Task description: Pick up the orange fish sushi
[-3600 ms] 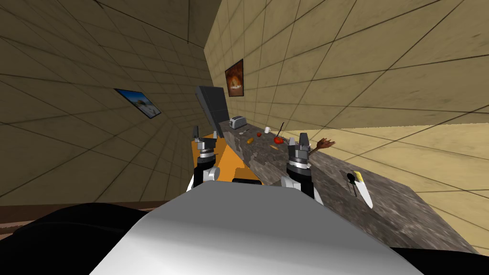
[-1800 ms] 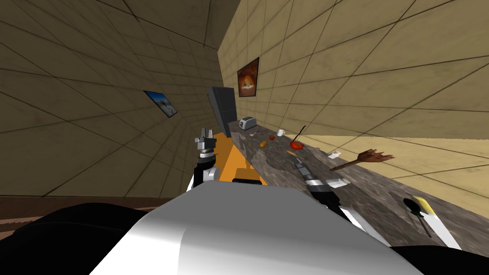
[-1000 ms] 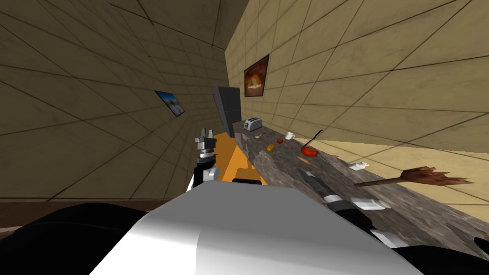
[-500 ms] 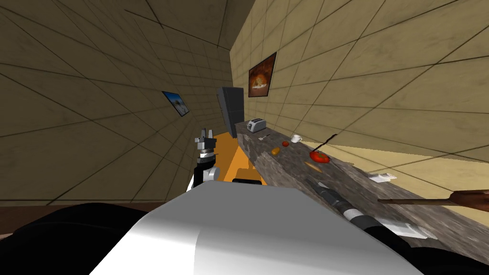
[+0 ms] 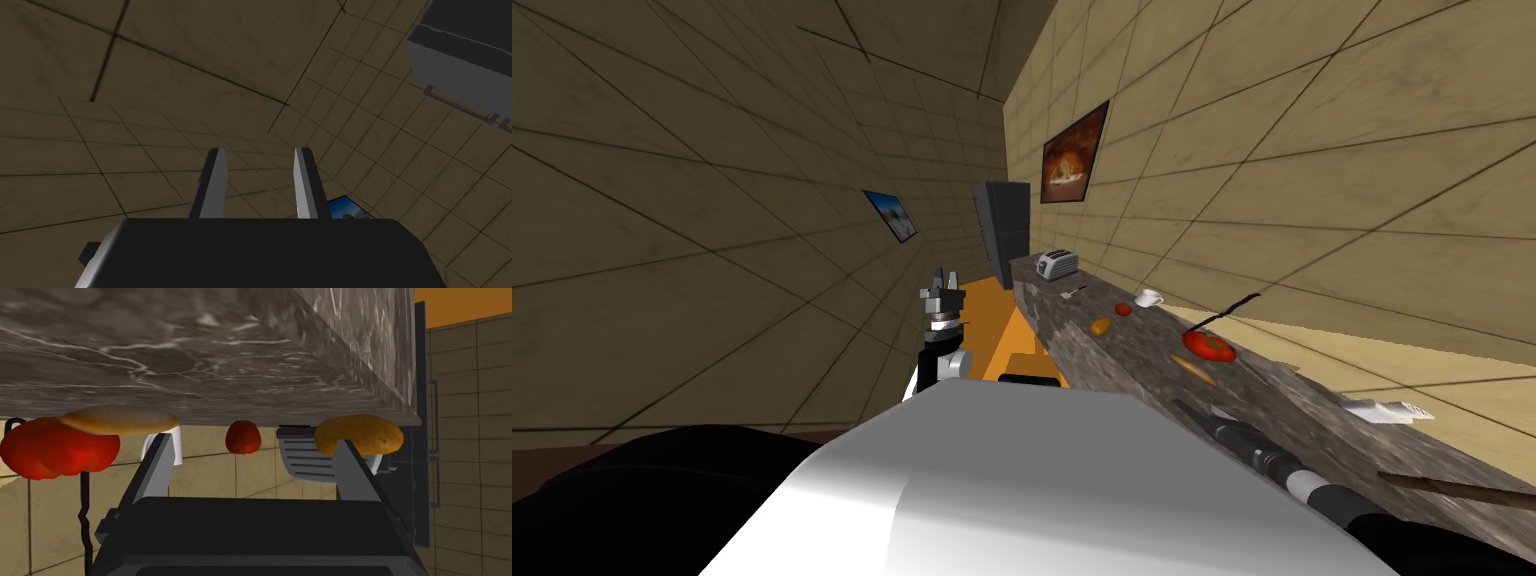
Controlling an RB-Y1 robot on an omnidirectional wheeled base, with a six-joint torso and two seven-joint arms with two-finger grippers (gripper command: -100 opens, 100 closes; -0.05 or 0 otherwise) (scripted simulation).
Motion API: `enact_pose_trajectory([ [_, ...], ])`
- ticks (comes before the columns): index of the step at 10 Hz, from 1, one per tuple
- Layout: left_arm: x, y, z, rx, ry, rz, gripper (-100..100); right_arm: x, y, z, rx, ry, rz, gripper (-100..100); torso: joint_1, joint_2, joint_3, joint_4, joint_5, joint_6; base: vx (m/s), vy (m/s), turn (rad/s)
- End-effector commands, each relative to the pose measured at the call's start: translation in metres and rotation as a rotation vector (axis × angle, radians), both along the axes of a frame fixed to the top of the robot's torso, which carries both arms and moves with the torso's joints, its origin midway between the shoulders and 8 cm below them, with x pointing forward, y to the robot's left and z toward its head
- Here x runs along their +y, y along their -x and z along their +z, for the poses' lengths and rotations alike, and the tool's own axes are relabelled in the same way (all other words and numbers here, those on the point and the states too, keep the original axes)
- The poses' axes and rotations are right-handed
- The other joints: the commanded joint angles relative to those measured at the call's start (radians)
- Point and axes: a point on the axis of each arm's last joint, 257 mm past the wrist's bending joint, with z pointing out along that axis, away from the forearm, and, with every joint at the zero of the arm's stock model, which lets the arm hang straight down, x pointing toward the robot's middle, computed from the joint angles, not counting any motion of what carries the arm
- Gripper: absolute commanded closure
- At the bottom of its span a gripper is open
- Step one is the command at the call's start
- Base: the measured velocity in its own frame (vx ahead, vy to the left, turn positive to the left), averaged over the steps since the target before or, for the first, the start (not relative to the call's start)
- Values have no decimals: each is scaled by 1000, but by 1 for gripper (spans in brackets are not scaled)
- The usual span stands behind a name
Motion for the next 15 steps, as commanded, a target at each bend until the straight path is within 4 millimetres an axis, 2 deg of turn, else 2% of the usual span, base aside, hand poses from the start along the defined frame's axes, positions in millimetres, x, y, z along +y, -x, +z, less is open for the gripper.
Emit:
enact_pose_trajectory([
  [1, 0, 0, 0, 0, 0, 0, 0, -8, 11, -4, 46, 35, 18, -100, 0, 0, 0, 0, 0, 0, 101, 25, 66],
  [3, 0, 0, 0, 0, 0, 0, 0, -36, 52, -9, 178, 123, 49, -100, -1, -1, 0, 0, 0, 0, 122, 23, 138],
  [4, 0, 0, 0, 0, 0, 0, 0, -37, 50, -8, 183, 128, 59, -100, -1, -2, -1, 0, 0, 0, 102, 14, 59],
  [6, 0, 0, 0, 0, 0, 0, 0, -62, 85, -9, 301, 203, 96, -100, -1, 0, 0, 0, 0, 0, 94, 18, 125],
  [7, 0, 0, 0, 0, 0, 0, 0, -63, 86, -7, 313, 210, 108, -100, -1, -1, 0, 0, 0, 0, 89, 8, 60],
  [9, 0, 0, 0, 0, 0, 0, 0, -84, 120, -5, 436, 276, 162, -100, -2, 1, 0, 0, 0, 0, 93, -1, 132],
  [10, 0, 0, 0, 0, 0, 0, 0, -84, 120, -5, 436, 276, 162, -100, -2, 0, 0, 0, -1, 0, 84, -7, 35],
  [14, 0, 0, 0, 0, 0, 0, 0, -111, 181, 2, 655, 363, 273, -100, -4, -1, -1, 0, -1, 0, 103, -24, 126],
  [15, 0, 0, 0, 0, 0, 0, 0, -111, 181, 2, 655, 363, 273, -100, -4, -2, -1, 0, -1, 0, 88, -22, 28],
])
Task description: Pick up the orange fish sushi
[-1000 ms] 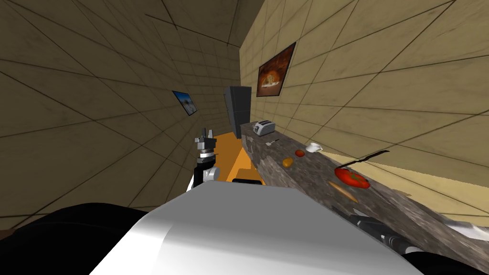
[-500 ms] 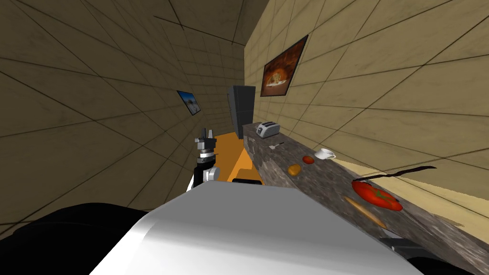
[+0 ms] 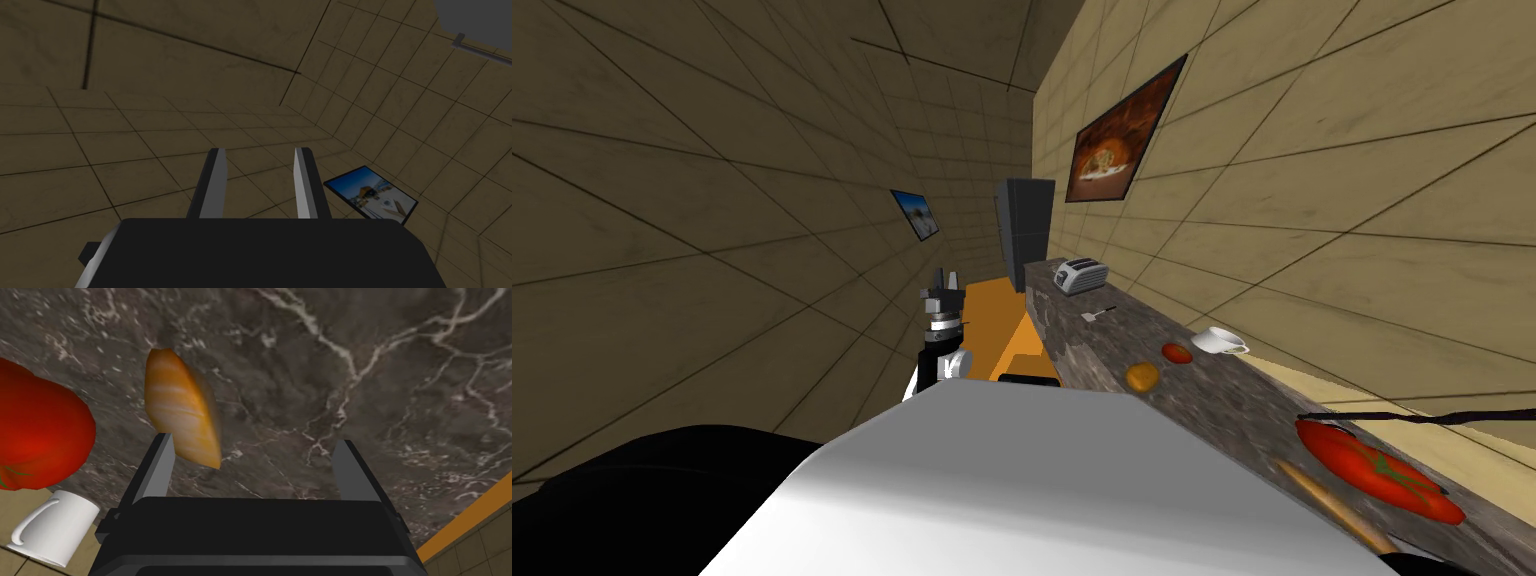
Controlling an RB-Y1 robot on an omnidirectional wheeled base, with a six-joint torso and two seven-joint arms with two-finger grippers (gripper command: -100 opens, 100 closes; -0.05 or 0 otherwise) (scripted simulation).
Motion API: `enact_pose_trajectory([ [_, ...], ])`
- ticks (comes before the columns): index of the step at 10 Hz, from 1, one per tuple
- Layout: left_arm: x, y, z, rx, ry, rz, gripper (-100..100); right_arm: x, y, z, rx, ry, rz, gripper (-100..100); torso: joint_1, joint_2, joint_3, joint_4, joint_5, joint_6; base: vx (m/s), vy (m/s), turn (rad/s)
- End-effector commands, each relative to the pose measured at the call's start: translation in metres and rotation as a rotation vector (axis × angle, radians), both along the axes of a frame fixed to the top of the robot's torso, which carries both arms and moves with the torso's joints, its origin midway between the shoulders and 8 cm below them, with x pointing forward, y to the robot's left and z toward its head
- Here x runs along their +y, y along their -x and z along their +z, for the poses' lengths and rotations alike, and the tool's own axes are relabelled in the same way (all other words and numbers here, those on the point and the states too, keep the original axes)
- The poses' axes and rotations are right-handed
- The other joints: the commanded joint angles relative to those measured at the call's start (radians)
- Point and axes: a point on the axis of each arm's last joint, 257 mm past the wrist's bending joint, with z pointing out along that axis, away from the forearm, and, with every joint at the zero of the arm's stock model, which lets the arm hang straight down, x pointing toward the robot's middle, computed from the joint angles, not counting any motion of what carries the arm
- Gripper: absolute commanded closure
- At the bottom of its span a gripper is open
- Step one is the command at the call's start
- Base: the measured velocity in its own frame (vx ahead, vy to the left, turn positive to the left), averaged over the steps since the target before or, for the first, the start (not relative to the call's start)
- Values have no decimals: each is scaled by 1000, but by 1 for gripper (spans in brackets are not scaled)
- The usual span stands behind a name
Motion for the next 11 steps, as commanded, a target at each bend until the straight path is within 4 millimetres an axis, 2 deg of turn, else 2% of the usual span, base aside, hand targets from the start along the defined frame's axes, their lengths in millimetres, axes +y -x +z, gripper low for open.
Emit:
enact_pose_trajectory([
  [1, 0, 0, 0, 0, 0, 0, 0, -7, 16, 1, 58, 15, 26, -100, 0, 0, 0, 0, 0, 0, 74, -24, 69],
  [5, 0, 0, 0, 0, 0, 0, 0, -19, 53, 9, 203, 43, 96, -100, -2, 1, 1, 0, 0, 0, 75, -49, 90],
  [6, 0, 0, 0, 0, 0, 0, 0, -19, 47, 8, 180, 41, 83, -100, -2, 1, 1, 0, 0, 0, 33, -26, 24],
  [7, 0, 0, 0, 0, 0, 0, 0, -19, 48, 8, 184, 41, 86, 0, 0, 4, 2, 1, 0, 0, 7, -6, -1],
  [8, 0, 0, 0, 0, 0, 0, 0, -16, 54, 1, 184, 41, 79, -100, 1, 6, 3, 1, 0, 0, 11, -23, 40],
  [11, 0, 0, 0, 0, 0, 0, 0, -8, 64, -11, 184, 39, 70, -100, -1, 6, 4, 2, 0, 0, 21, -42, 42],
])
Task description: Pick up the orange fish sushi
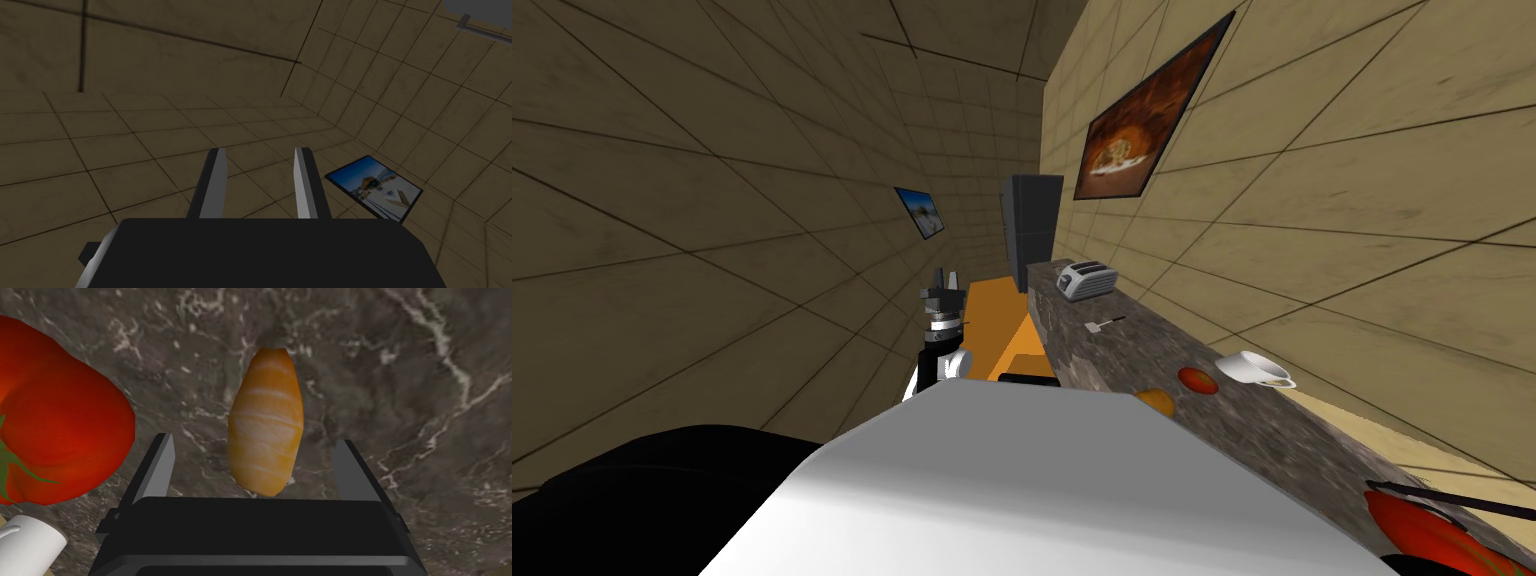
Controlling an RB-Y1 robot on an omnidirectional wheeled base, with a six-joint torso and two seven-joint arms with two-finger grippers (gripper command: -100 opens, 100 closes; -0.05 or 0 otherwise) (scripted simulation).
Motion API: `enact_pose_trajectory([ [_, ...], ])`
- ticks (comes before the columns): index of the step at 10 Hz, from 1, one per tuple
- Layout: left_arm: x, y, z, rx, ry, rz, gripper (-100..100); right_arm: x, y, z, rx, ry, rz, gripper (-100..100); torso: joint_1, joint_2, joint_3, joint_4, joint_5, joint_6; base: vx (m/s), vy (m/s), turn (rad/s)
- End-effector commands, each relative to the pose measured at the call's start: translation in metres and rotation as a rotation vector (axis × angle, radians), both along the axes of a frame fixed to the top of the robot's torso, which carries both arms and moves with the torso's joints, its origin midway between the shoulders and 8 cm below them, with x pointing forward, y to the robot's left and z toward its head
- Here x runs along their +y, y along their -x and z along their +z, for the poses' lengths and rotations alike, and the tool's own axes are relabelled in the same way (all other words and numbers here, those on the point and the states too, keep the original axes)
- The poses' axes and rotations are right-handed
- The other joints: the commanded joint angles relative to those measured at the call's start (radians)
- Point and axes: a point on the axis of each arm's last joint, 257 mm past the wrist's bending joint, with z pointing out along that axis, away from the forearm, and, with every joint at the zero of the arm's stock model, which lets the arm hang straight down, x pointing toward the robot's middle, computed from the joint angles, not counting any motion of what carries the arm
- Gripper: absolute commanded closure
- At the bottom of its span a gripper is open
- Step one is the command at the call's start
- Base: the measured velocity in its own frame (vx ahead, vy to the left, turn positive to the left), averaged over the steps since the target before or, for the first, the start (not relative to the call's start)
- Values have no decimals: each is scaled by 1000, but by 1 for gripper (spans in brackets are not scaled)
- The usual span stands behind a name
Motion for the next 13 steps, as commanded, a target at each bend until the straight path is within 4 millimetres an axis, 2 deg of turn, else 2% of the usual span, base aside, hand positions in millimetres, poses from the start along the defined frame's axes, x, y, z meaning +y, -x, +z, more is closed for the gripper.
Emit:
enact_pose_trajectory([
  [1, 0, 0, 0, 0, 0, 0, 0, 4, 5, -8, 0, -1, -5, -100, 0, 0, 0, 0, 0, 0, 16, -31, 26],
  [2, 0, 0, 0, 0, 0, 0, 0, 3, 3, -5, 0, -2, -3, -100, 0, 0, 0, 0, 0, 0, 7, -14, 6],
  [3, 0, 0, 0, 0, 0, 0, 0, 3, 4, -6, 0, -1, -3, 100, 2, 1, 0, 0, 0, 0, 0, 0, 0],
  [7, 0, 0, 0, 0, 0, 0, 0, 3, 4, -6, 1, 0, -4, 100, 0, 1, 1, 0, -1, 0, 0, 0, 0],
  [8, 0, 0, 0, 0, 0, 0, 0, 3, 4, -5, 0, 1, -4, 0, 0, 1, 1, 0, -1, 0, 0, 0, 0],
  [9, 0, 0, 0, 0, 0, 0, 0, -2, -2, 2, 0, 0, 2, 100, 0, 1, 1, 0, -1, 0, -18, 21, -49],
  [11, 0, 0, 0, 0, 0, 0, 0, -9, -12, 15, 1, 0, 12, 100, 3, 2, 1, 0, 0, 0, -30, 60, -57],
  [12, 0, 0, 0, 0, 0, 0, 0, -7, -11, 11, 0, 3, 9, 100, 5, 2, 1, 0, 0, 0, -12, 28, -9],
  [13, 0, 0, 0, 0, 0, 0, 0, -7, -11, 12, 0, 2, 10, 0, 3, 2, 1, 0, -1, 0, -2, 5, -1],
])
